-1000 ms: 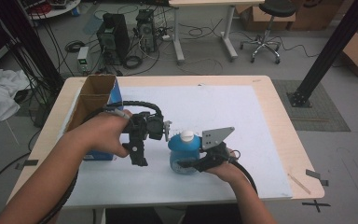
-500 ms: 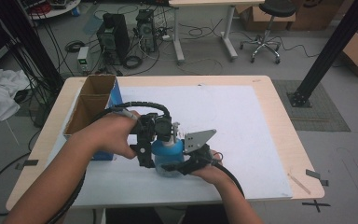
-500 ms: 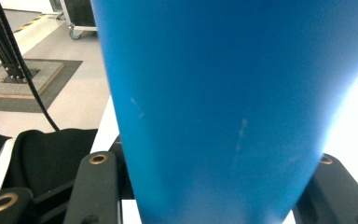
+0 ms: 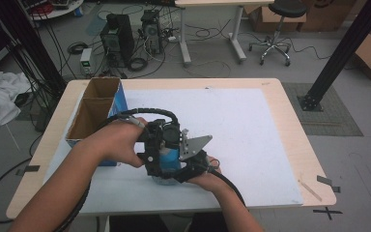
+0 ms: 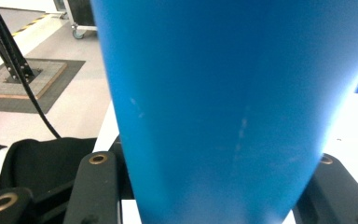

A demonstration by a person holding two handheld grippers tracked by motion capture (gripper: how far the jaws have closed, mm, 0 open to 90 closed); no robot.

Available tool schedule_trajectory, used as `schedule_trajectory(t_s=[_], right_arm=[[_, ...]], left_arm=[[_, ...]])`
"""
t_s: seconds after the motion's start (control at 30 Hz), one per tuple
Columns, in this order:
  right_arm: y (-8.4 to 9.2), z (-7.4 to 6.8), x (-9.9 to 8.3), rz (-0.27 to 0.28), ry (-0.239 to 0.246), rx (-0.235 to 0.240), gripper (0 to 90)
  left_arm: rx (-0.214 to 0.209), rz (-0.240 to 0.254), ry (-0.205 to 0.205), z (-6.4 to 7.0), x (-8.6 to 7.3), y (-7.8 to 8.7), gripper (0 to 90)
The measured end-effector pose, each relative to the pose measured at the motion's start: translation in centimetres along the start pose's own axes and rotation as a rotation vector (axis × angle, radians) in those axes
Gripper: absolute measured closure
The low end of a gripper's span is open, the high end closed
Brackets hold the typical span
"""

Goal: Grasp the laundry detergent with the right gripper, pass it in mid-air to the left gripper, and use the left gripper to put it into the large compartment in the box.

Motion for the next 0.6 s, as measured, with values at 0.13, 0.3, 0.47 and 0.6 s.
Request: schedule_trajectory(t_s=[0.13, 0.3, 0.47, 0.6], right_arm=[[-0.37, -0.11, 0.12, 0.007, -0.007, 0.008, 45.5], [-0.62, -0.24, 0.18, 0.009, -0.009, 0.012, 45.5], [-0.69, -0.32, 0.25, 0.008, -0.012, 0.011, 45.5], [-0.74, -0.3, 0.26, 0.011, -0.01, 0.008, 45.5]], left_arm=[[0.004, -0.003, 0.006, 0.08, 0.0, -0.12, 0.6], [0.011, -0.011, 0.007, 0.12, -0.14, -0.2, 3.6], [0.017, -0.017, 0.002, 0.11, -0.21, -0.37, 5.9], [0.018, -0.02, 0.002, 0.07, -0.14, -0.26, 11.5]])
Point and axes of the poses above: each handheld gripper's, and its own axes: y roughly backward along the jaws, x roughly out of its top, z roughly to its right, the point moved 9 cm from there along -y, roughly forward along the jaws, and after that the axes turned 13 degrees about z, right-handed, at the moved point
